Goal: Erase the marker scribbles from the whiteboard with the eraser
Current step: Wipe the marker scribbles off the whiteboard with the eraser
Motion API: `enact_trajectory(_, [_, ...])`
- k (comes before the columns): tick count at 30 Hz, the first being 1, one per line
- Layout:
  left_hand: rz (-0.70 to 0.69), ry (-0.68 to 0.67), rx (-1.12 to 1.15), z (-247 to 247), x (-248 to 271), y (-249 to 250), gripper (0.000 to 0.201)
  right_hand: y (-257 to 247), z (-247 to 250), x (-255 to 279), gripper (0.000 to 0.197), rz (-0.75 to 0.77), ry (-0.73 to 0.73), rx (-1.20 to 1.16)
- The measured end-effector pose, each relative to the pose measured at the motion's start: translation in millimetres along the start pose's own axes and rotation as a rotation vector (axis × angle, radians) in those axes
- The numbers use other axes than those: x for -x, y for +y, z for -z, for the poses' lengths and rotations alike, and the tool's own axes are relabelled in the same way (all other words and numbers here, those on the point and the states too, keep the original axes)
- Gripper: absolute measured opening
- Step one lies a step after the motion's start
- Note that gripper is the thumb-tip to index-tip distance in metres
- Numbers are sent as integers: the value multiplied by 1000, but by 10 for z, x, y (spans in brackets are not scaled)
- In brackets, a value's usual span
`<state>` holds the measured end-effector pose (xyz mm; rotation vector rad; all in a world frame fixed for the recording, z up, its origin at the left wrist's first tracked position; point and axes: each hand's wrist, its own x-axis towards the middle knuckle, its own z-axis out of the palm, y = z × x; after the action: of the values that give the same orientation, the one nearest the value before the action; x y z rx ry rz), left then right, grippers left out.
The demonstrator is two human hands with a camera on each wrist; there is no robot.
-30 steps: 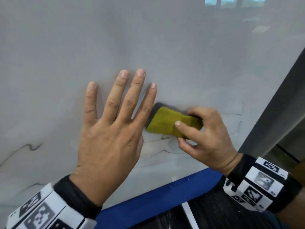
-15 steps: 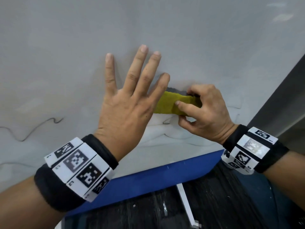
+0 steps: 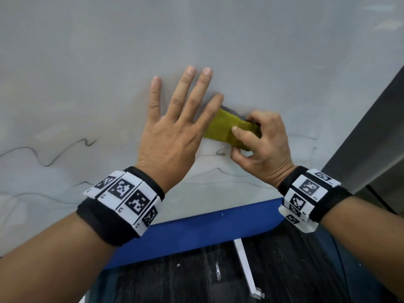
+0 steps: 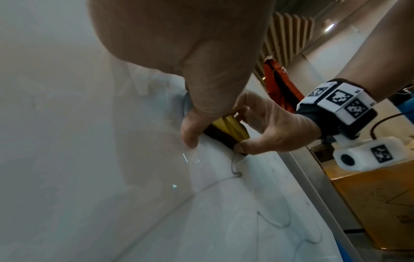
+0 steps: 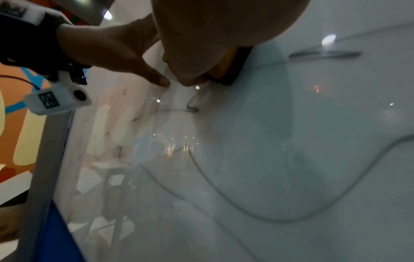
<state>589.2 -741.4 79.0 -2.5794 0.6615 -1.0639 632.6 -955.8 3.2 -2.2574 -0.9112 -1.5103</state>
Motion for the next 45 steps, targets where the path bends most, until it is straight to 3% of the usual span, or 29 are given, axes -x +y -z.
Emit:
enact_trajectory(4, [7, -10, -24, -68, 68, 18, 81, -22, -44, 144, 31, 108, -154, 12])
enact_trajectory(7, [-6, -16, -12, -126, 144, -5, 89, 153, 66, 57, 31, 201, -151, 68])
enact_trajectory(11, [-17, 1, 5, -142, 166, -15, 91, 81, 66, 137, 37, -10, -52, 74])
enact_trajectory(16, [-22, 27, -23, -180, 191, -37, 92, -12, 47, 221, 35, 102, -206, 133])
enact_trajectory(22, [-21, 36, -32, -196, 201, -31, 91, 64, 137, 34, 39, -66, -25, 115])
enact_trajectory(28, [-13, 52, -93, -237, 257, -36, 95, -83, -71, 413, 26, 227, -261, 144])
enact_trajectory(35, [26, 59, -94, -251, 279, 5, 96, 117, 83, 97, 38, 20, -28, 121])
enact_trajectory(37, [32, 61, -101, -259, 283, 9, 95, 36, -28, 226, 39, 23, -36, 83])
enact_trajectory(41, [35, 45, -132, -276, 288, 13, 100, 26, -76, 389, 39, 151, -187, 119])
enact_trajectory(45, [38, 51, -134, -282, 292, 10, 101, 212, 124, 268, 40, 137, -141, 150])
